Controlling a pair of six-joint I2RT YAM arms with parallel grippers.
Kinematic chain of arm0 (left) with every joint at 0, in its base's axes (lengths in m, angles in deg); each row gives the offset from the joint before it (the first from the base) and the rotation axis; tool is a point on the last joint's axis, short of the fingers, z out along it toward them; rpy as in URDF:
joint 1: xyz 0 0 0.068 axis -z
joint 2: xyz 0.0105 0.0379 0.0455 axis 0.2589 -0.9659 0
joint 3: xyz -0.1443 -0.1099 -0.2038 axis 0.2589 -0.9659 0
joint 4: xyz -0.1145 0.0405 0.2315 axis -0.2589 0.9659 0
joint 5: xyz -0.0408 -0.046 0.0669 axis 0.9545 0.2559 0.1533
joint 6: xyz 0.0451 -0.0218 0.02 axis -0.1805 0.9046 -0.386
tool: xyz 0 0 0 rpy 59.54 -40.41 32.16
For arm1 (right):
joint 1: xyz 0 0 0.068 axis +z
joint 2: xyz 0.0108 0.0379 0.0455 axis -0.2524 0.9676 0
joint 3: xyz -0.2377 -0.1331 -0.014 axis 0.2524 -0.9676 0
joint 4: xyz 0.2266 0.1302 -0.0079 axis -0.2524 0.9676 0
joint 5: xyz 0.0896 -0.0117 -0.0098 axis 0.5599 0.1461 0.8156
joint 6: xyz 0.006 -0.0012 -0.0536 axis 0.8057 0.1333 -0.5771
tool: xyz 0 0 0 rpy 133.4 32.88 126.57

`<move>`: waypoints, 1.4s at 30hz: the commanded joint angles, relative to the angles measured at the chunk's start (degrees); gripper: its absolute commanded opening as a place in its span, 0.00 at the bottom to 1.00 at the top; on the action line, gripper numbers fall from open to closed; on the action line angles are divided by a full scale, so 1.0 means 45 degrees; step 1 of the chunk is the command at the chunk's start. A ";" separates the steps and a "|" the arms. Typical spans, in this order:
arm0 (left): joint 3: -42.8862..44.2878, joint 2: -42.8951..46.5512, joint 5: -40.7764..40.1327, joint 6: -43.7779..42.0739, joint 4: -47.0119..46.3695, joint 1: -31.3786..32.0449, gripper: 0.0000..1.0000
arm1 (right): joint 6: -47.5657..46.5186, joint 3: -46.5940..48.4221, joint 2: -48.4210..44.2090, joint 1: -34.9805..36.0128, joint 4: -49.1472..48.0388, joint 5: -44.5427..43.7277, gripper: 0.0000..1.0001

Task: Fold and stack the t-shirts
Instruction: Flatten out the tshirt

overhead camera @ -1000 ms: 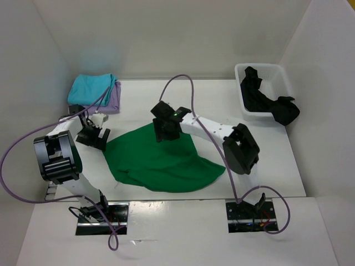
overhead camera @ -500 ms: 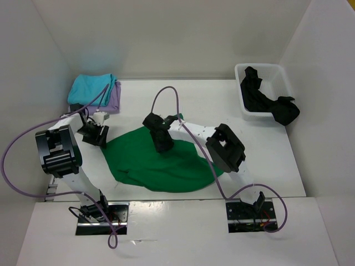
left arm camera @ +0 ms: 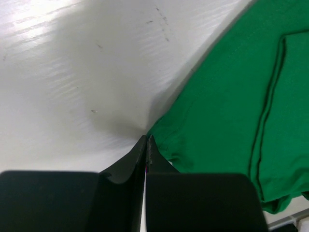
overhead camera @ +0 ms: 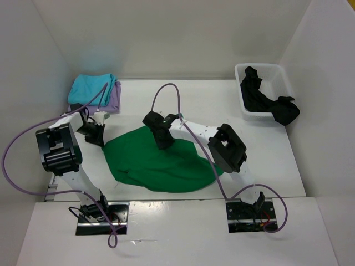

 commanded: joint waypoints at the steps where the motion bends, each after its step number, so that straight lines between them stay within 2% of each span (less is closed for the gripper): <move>1: 0.0368 0.0828 0.0867 -0.0138 0.0521 0.0024 0.00 | -0.0173 0.0627 -0.1081 -0.0122 0.0065 -0.0328 0.31; 2: 0.0369 0.1005 0.0869 -0.0138 0.0521 0.0024 0.00 | -0.0174 0.0627 -0.0965 -0.0122 0.0064 -0.0212 0.51; 3: 0.0369 0.1162 0.0869 -0.0254 0.0637 0.0024 0.00 | -0.0174 0.0627 -0.0829 -0.0122 0.0064 -0.0211 0.54; 7: 0.0369 0.1689 0.1278 -0.0256 0.0892 0.0024 0.00 | -0.0174 0.0627 -0.0184 -0.0122 -0.0249 0.0392 0.63; 11: 0.0136 0.1808 0.1279 -0.0373 0.0892 0.0024 0.00 | -0.0291 0.0881 0.0557 -0.0122 -0.0522 0.0531 0.65; 13: 0.0135 0.1808 0.1279 -0.0373 0.1009 0.0024 0.00 | -0.0427 0.1251 0.0675 -0.0122 -0.0522 0.0765 0.53; 14: 0.0135 0.1808 0.1279 -0.0373 0.1009 0.0024 0.00 | -0.0428 0.1252 0.0676 -0.0122 -0.0522 0.0766 0.39; 15: 0.0135 0.1808 0.1279 -0.0373 0.1009 0.0024 0.00 | -0.0428 0.1252 0.0676 -0.0122 -0.0522 0.0766 0.14; 16: 0.0019 0.1808 0.1279 -0.0373 0.1009 0.0024 0.00 | -0.0428 0.1252 0.0676 -0.0122 -0.0387 0.0650 0.04; 17: 0.0018 0.1808 0.1163 -0.0373 0.1009 0.0024 0.00 | -0.0428 0.1252 0.0522 -0.0122 -0.0386 0.0475 0.00; 22: 0.0738 0.1808 0.1045 -0.0256 0.1009 0.0024 0.00 | -0.0428 0.1135 -0.1000 -0.0257 -0.0249 -0.0014 0.00; 25: 0.1908 0.1925 0.1608 -0.0099 0.1319 -0.0093 0.00 | -0.0584 0.1796 -0.1859 -0.1231 0.0101 -0.0133 0.00; 28: 0.4269 0.1925 0.2624 0.0427 0.1595 -0.0230 0.00 | -0.1072 0.4019 -0.2272 -0.2891 0.0879 -0.0133 0.00; 30: 0.5886 0.2334 0.2918 0.0874 0.1344 -0.0230 0.00 | -0.1364 0.6595 -0.2449 -0.4098 0.1389 -0.0133 0.00; 31: 0.6283 0.2509 0.3094 0.1012 0.1168 -0.0230 0.00 | -0.1481 0.8537 -0.2449 -0.4415 0.2146 -0.0133 0.00; 34: 0.7162 0.3388 0.3426 0.1248 0.0677 -0.0230 0.00 | -0.1755 1.2001 -0.1864 -0.4868 0.3730 -0.0558 0.00; 39: 0.7090 0.4502 0.4031 0.1735 0.0560 -0.0230 0.00 | -0.1756 1.1040 -0.3696 -0.5374 0.3734 -0.1632 0.00; 42: 0.5923 0.4640 0.3663 0.1619 0.0812 -0.0230 0.00 | -0.1387 0.7768 -0.5197 -0.5376 0.3621 -0.1754 0.00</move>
